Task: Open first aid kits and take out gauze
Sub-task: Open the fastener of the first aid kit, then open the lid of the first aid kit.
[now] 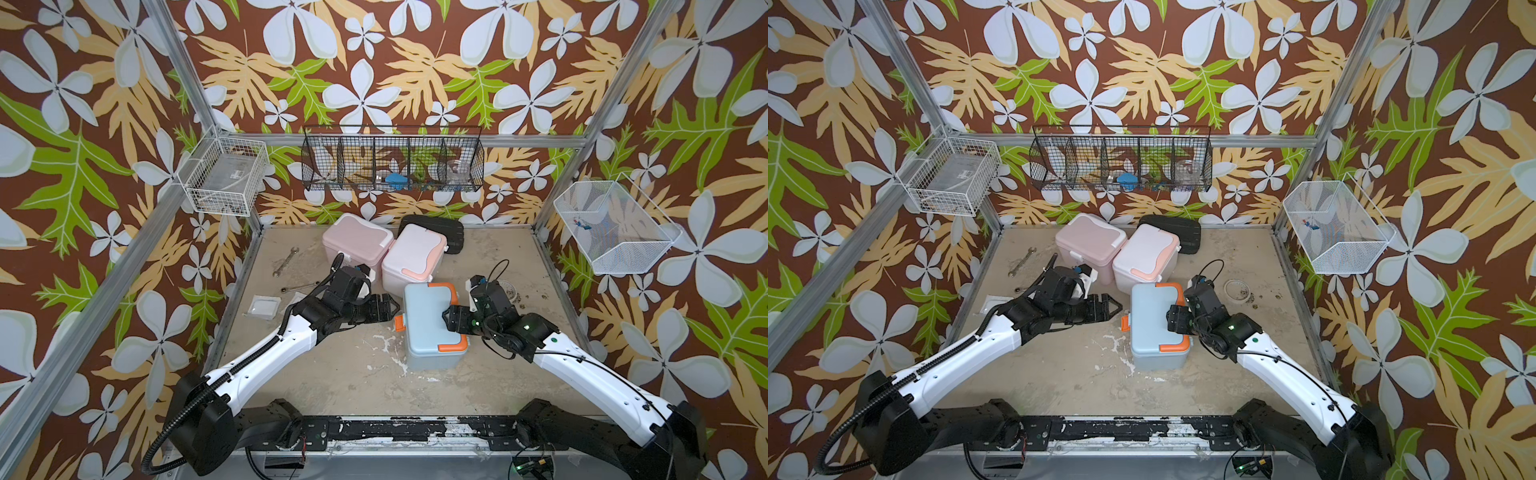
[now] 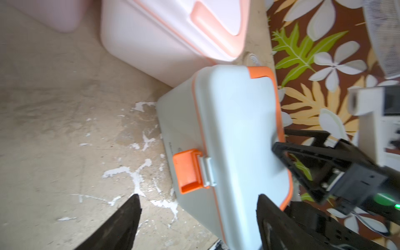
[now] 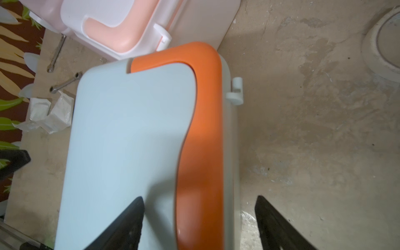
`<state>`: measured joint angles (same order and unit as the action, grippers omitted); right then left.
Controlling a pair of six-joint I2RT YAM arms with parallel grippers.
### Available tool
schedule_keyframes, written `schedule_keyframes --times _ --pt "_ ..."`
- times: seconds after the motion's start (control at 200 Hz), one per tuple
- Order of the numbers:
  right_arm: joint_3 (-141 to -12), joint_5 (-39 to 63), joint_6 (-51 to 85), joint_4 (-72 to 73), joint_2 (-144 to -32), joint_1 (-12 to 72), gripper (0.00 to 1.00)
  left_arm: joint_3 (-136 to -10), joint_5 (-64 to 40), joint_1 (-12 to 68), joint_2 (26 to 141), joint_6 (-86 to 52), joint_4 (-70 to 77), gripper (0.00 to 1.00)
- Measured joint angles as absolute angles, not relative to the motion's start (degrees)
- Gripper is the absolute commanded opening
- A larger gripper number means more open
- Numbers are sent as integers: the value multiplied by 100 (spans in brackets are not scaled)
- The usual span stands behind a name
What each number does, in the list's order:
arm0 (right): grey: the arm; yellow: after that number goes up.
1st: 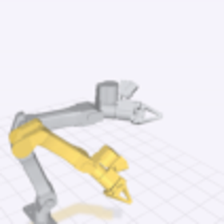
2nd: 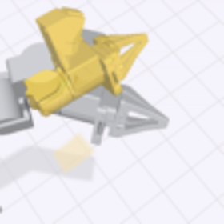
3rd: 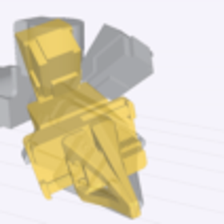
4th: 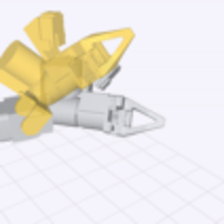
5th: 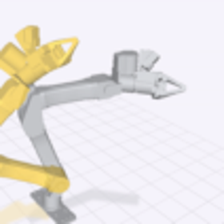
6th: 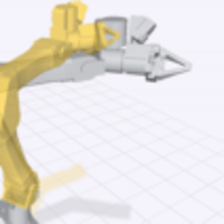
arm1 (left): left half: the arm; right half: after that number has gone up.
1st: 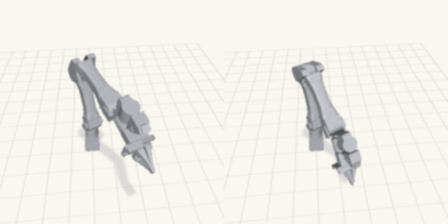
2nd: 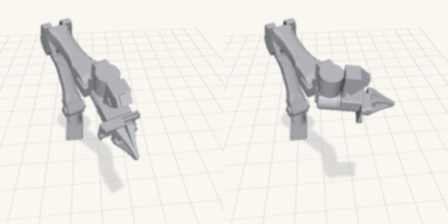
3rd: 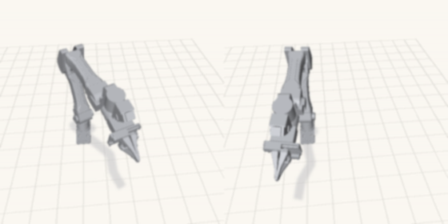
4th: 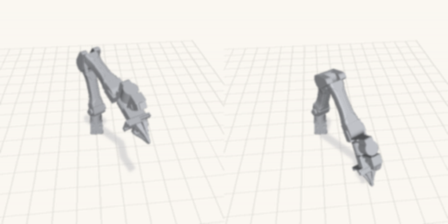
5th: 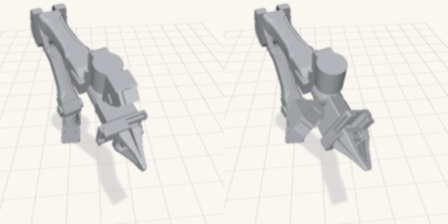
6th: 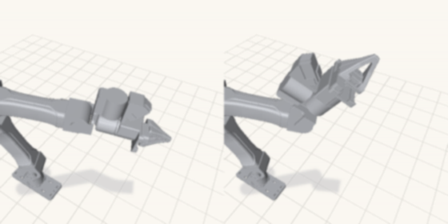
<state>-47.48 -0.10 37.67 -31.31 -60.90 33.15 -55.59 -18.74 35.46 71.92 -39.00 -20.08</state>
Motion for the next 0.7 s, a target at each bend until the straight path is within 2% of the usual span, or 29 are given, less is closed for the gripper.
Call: schedule_keyframes --times 0.395,0.701 --pt "-4532 711 3336 -2998 -5909 3315 79 -5596 -3037 3647 7955 -4462 -1100 86" --pt "-4534 775 3275 -2987 -5927 3310 79 -5605 -3232 3717 8187 -4624 -797 85"
